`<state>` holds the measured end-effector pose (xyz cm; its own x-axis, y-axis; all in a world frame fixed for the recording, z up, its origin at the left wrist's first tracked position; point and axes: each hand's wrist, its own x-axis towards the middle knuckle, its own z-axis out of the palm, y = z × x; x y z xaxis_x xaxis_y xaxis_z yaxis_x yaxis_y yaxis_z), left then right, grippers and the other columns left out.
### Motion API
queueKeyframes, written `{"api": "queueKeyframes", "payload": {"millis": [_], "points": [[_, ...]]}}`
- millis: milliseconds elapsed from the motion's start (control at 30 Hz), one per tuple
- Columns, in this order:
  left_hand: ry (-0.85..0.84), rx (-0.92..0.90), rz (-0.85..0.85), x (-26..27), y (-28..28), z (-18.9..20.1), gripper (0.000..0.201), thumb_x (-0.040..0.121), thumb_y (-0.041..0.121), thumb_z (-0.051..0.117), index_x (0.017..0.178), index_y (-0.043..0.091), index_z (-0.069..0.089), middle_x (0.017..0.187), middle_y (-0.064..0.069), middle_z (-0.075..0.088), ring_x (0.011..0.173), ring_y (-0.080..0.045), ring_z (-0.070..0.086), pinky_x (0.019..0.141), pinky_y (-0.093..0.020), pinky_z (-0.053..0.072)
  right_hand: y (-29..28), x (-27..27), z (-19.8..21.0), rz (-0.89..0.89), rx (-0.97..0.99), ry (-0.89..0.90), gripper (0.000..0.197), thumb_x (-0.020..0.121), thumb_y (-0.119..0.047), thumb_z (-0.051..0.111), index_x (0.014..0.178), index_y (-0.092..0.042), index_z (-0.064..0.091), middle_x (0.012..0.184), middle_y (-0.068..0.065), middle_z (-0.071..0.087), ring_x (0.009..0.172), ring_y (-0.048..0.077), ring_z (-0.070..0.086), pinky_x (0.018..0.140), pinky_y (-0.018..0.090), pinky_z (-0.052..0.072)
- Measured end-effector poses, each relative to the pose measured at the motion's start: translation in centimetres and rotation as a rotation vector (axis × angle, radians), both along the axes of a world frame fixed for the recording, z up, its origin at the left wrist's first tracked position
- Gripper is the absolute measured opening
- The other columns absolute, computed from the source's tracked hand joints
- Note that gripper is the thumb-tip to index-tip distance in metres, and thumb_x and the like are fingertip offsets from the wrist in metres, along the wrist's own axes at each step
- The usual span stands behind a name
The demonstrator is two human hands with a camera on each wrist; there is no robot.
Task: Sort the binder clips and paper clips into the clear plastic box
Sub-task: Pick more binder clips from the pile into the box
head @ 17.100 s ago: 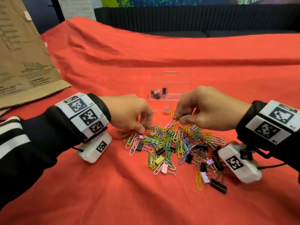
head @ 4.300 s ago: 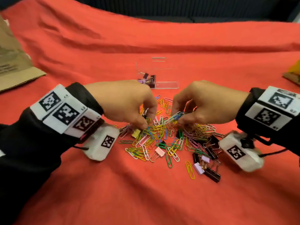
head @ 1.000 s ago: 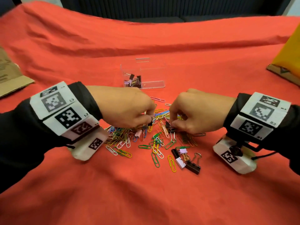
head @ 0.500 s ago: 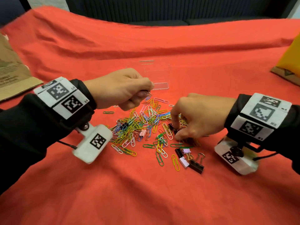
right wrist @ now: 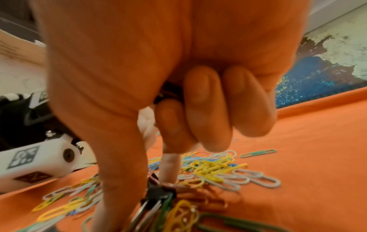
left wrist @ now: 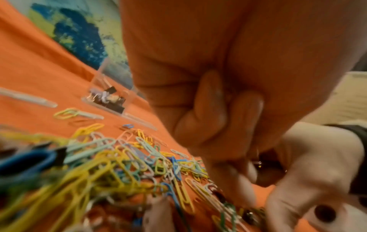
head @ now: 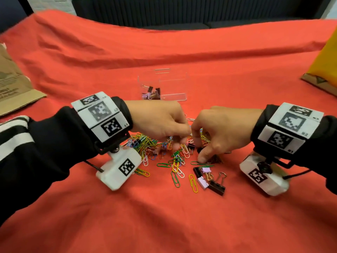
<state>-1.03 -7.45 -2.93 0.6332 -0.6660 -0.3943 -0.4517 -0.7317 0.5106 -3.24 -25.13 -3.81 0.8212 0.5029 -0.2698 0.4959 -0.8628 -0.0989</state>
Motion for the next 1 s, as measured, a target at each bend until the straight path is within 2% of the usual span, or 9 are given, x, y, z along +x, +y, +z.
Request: {"api": "queueKeyframes", "payload": {"millis": [100,200,300,367,433,533,600,800,1000], "points": [[-0.087,0.136,-0.131,-0.1,-0.6,-0.1,0.026,0.102,0.019,0.045,0.097,0.019,0.071,0.068,0.002,0.058,0.047,-0.006,0.046,0.051,-0.02,0.041,-0.4,0.2,0.1,0.011,0.013,0.01,0.038,0.064,-0.054,0.087,0.09,-0.031,0.072,0.057,-0.01,0.057,0.051,-0.004,0.052,0.047,0.016,0.033],[-0.247,0.239,-0.158,-0.2,-1.4,-0.7,0.03,0.103,0.022,0.039,0.094,0.018,0.067,0.062,0.005,0.055,0.05,-0.004,0.055,0.053,-0.018,0.041,-0.5,0.4,-0.1,0.007,0.014,0.011,0.037,0.064,-0.052,0.088,0.089,-0.031,0.071,0.059,-0.01,0.056,0.052,-0.002,0.051,0.047,0.017,0.032],[-0.534,0.313,-0.177,-0.2,-2.1,-1.1,0.029,0.1,0.032,0.044,0.094,0.013,0.065,0.06,0.001,0.05,0.066,-0.027,0.053,0.062,-0.028,0.042,-0.6,0.5,-0.3,0.005,0.018,0.007,0.039,0.064,-0.056,0.086,0.088,-0.03,0.069,0.063,-0.01,0.056,0.056,-0.001,0.05,0.049,0.019,0.033],[-0.604,0.292,-0.187,0.1,-2.1,-1.1,0.031,0.098,0.037,0.05,0.094,0.013,0.069,0.062,-0.002,0.055,0.067,-0.029,0.053,0.064,-0.033,0.049,-1.0,0.7,-0.1,0.004,0.026,-0.017,0.042,0.063,-0.058,0.086,0.089,-0.03,0.07,0.063,-0.01,0.056,0.057,-0.002,0.05,0.05,0.019,0.034],[-0.58,0.271,-0.184,0.5,-2.1,-1.0,0.033,0.095,0.043,0.058,0.087,0.015,0.072,0.062,-0.002,0.06,0.065,-0.025,0.058,0.064,-0.033,0.052,-1.4,0.8,0.2,-0.008,0.026,-0.032,0.043,0.062,-0.06,0.086,0.09,-0.03,0.07,0.062,-0.011,0.055,0.057,-0.002,0.049,0.051,0.02,0.035],[-0.541,0.205,-0.145,0.8,-2.4,-1.3,0.032,0.085,0.052,0.07,0.087,0.021,0.077,0.055,0.007,0.053,0.055,-0.005,0.05,0.054,-0.024,0.039,-1.7,0.8,0.0,-0.013,0.008,-0.019,0.043,0.063,-0.061,0.085,0.09,-0.03,0.072,0.061,-0.01,0.056,0.058,0.0,0.051,0.051,0.023,0.036],[-0.552,0.176,-0.121,0.8,-2.9,-1.6,0.034,0.08,0.056,0.074,0.084,0.022,0.076,0.054,0.009,0.05,0.055,-0.001,0.046,0.054,-0.025,0.035,-1.7,0.8,-0.3,-0.007,0.02,-0.002,0.036,0.067,-0.057,0.083,0.087,-0.029,0.072,0.06,-0.008,0.058,0.056,0.002,0.052,0.051,0.024,0.038],[-0.611,0.17,-0.069,0.7,-4.0,-1.9,0.035,0.076,0.039,0.077,0.061,0.021,0.052,0.055,0.006,0.05,0.06,-0.019,0.052,0.058,-0.03,0.047,-1.5,0.6,-0.6,0.046,0.013,-0.062,0.025,0.074,-0.045,0.075,0.072,-0.02,0.067,0.057,-0.003,0.057,0.052,0.007,0.051,0.053,0.026,0.042],[-0.537,0.206,-0.062,0.8,-3.5,-1.9,0.024,0.077,0.034,0.072,0.066,0.015,0.061,0.058,0.002,0.055,0.059,-0.02,0.054,0.059,-0.029,0.047,-0.6,0.7,-0.6,0.057,0.034,-0.091,0.043,0.075,-0.056,0.073,0.071,-0.014,0.069,0.051,-0.002,0.052,0.052,0.012,0.052,0.054,0.027,0.044]]}}
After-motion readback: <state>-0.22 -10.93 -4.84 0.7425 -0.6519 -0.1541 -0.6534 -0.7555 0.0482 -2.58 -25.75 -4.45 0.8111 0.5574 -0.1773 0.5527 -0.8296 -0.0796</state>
